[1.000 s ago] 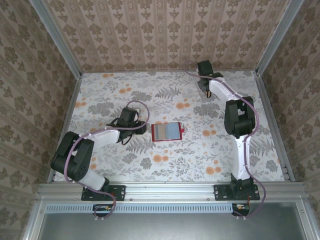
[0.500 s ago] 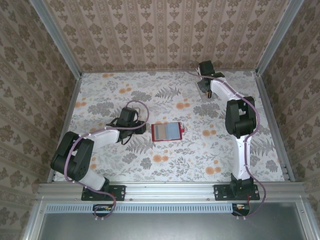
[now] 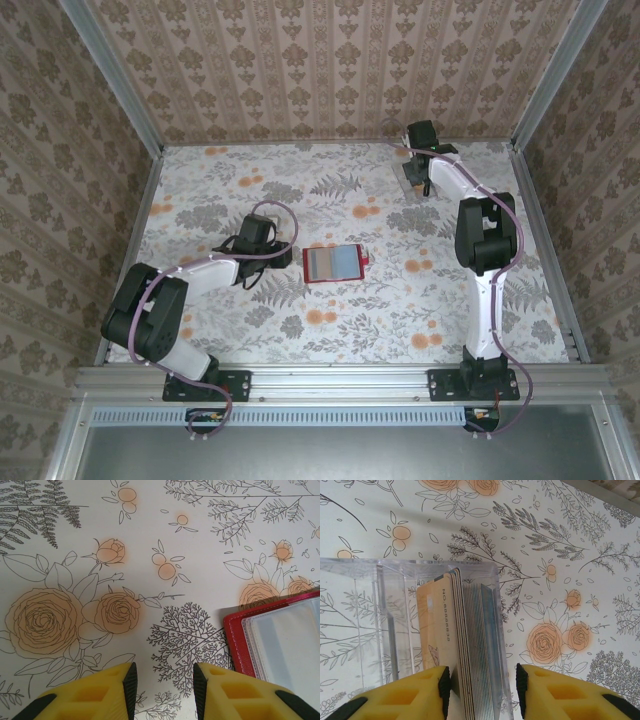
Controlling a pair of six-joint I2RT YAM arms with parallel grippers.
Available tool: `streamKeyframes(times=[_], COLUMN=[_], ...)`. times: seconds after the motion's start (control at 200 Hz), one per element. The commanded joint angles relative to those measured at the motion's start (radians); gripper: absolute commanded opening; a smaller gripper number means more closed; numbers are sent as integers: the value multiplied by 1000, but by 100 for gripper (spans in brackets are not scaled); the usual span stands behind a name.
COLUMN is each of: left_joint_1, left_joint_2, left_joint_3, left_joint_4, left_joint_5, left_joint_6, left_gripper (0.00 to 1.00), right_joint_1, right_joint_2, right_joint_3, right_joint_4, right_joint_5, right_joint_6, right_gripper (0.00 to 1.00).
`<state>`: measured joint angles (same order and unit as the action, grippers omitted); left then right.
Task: Put the credit cards into the card holder
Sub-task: Pick up the credit card from the storage box.
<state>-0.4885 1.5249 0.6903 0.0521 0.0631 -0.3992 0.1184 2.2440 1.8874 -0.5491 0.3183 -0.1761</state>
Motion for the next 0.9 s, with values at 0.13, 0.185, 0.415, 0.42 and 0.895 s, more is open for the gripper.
streamKeyframes(times=[0.13,0.185,0.415,0.42,0.895], left_joint_1=[5,4,5,5,4], left_joint_2=[-2,2,3,3,12], left_joint_3=[9,12,13,14,18], left_joint_4=[3,0,-2,-2,-5], left_joint_5=[7,4,3,3,3], left_joint_6=[-1,-3,0,-1,-1], left_gripper=[37,37,37,37,37], right_joint_1=[-6,-7,-2,-2,30], right_joint_2=[-53,-59,-65,-65,-44], right_joint_3=[-22,-29,-40,-41,-53], right_joint_4=[-14,-10,-5,-4,31], right_joint_5=[22,30,39,40,203], right_joint_6=[11,5,-12,-12,-81], right_gripper=[36,32,21,21,20])
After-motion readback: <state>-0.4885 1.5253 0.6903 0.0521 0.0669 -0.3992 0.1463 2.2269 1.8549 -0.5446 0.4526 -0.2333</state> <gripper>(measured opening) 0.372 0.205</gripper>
